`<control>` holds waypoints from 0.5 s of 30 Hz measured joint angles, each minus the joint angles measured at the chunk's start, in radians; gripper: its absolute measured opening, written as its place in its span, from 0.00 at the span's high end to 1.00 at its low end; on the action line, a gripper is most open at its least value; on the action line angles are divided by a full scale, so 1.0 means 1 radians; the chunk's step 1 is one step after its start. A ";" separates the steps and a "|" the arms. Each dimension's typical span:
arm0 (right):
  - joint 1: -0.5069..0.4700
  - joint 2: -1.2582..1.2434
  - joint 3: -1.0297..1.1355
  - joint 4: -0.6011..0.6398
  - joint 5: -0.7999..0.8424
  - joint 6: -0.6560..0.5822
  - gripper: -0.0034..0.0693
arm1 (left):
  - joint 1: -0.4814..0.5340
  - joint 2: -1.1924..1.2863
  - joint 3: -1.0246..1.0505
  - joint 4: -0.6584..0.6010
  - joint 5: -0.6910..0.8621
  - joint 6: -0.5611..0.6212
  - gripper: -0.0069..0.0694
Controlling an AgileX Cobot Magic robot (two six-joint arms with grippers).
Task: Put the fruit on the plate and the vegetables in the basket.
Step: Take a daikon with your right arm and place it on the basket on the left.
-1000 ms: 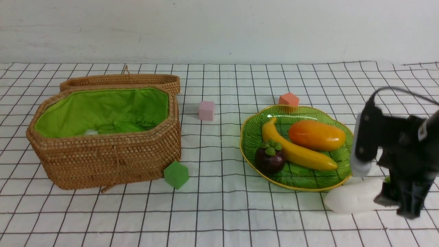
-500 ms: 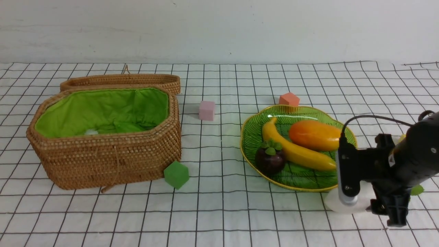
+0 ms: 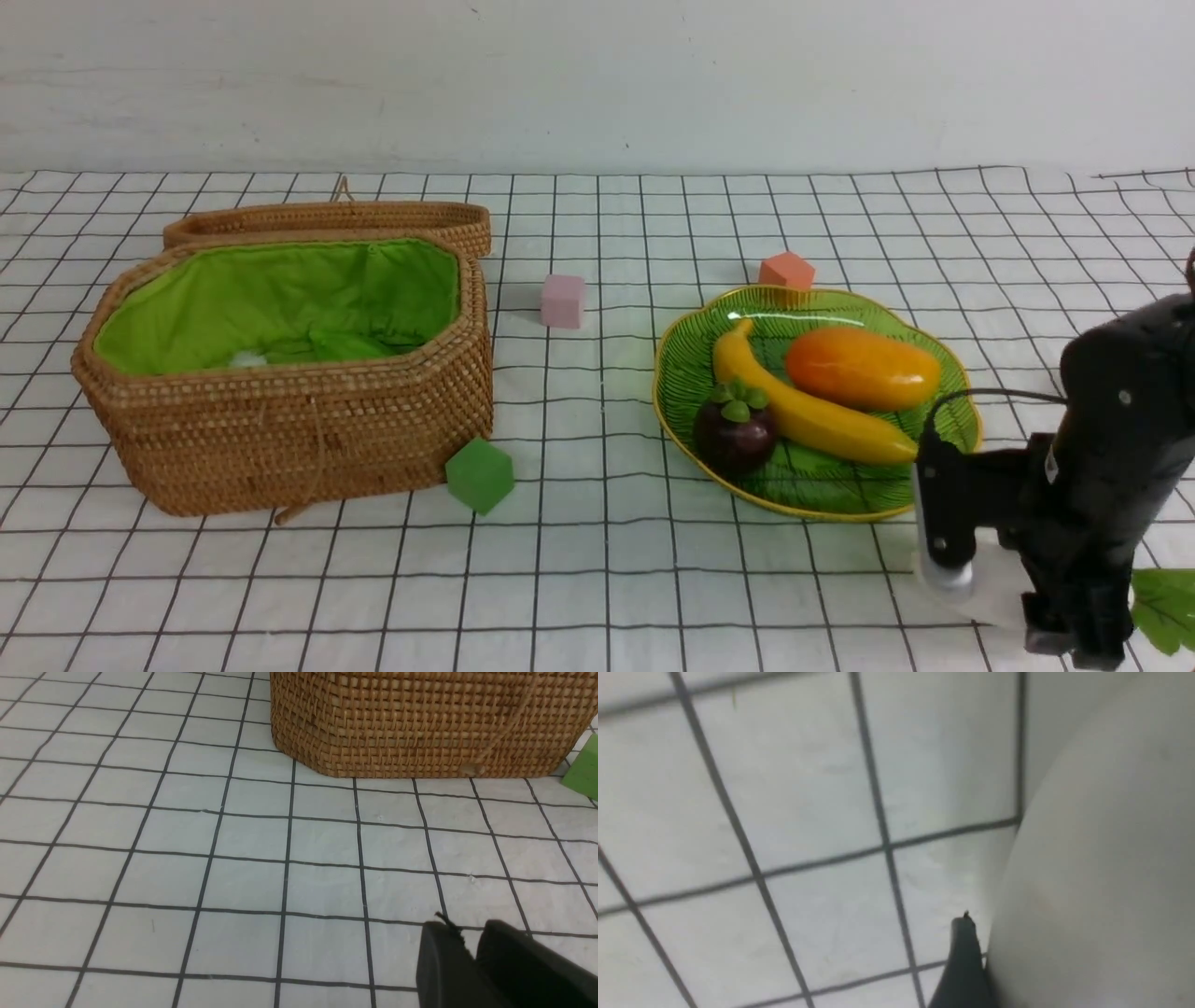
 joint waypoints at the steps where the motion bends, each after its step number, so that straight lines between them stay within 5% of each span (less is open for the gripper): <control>1: 0.004 -0.009 -0.005 0.010 0.007 0.002 0.26 | 0.000 0.000 0.000 0.000 0.000 0.000 0.76; 10: 0.274 -0.006 -0.547 0.565 0.053 0.004 0.26 | 0.000 0.000 0.000 0.000 0.000 0.000 0.76; 15: 0.357 0.201 -0.857 0.718 -0.004 0.001 0.26 | 0.000 0.000 0.000 0.000 0.000 0.000 0.76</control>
